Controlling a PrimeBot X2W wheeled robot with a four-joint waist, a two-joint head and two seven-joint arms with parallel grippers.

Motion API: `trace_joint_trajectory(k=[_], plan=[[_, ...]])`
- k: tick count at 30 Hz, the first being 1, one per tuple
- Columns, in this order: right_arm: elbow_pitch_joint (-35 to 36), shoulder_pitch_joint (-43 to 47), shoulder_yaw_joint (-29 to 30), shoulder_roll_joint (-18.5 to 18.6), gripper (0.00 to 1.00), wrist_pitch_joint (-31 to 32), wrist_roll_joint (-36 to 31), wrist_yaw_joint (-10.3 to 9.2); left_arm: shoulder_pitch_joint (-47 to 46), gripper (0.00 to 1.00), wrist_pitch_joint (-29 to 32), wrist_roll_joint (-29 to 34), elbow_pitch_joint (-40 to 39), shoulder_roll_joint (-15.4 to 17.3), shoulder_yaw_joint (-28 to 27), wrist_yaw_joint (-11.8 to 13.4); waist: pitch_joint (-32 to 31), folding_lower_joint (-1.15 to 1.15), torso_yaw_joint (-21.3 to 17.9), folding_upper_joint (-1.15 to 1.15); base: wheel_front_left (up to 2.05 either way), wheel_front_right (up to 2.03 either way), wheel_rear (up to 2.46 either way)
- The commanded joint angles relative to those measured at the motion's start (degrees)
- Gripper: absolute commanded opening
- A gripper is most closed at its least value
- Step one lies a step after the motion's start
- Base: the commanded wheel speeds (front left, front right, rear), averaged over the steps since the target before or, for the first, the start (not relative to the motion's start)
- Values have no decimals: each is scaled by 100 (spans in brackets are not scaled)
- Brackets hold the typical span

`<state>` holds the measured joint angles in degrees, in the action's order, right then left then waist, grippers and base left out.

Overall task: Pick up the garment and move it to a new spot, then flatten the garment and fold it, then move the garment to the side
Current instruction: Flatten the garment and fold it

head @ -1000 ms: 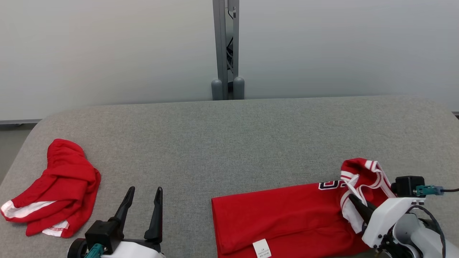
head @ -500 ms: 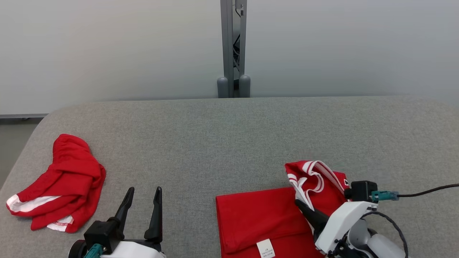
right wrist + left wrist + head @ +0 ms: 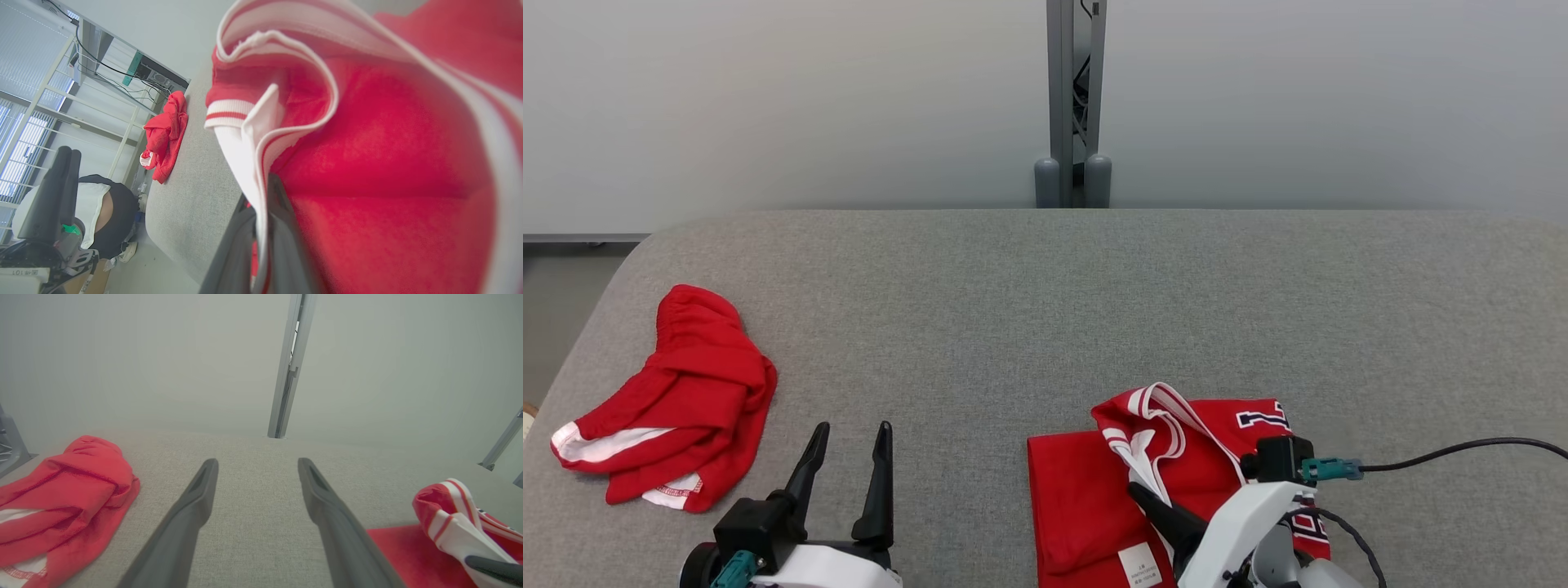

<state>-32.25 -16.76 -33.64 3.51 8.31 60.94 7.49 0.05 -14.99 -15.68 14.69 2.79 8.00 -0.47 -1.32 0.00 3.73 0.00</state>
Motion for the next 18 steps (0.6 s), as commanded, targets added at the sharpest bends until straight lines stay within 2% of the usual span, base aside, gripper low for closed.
trace_joint_trajectory(k=[1, 4, 10, 18], plan=[[3, 47, 13, -3, 0, 46, -35, 0, -62, 100, -21, -25, 12, 25, -8, -24, 17, 0, 22, 0, 0, 0, 0], [-1, 78, -66, -53, 0, 87, -122, 0, -90, 100, -21, -20, 27, 25, 27, -41, 63, 0, 85, 0, 0, 0, 0], [119, 45, -339, -48, 0, -38, 136, 0, -128, 100, -21, 14, 60, 24, 36, -58, 112, 0, 171, 0, 0, 0, 0], [-228, -217, -745, -50, 0, -343, 436, 0, -163, 100, -21, 1, 79, 25, 87, -61, 170, 0, 266, 0, 0, 0, 0]])
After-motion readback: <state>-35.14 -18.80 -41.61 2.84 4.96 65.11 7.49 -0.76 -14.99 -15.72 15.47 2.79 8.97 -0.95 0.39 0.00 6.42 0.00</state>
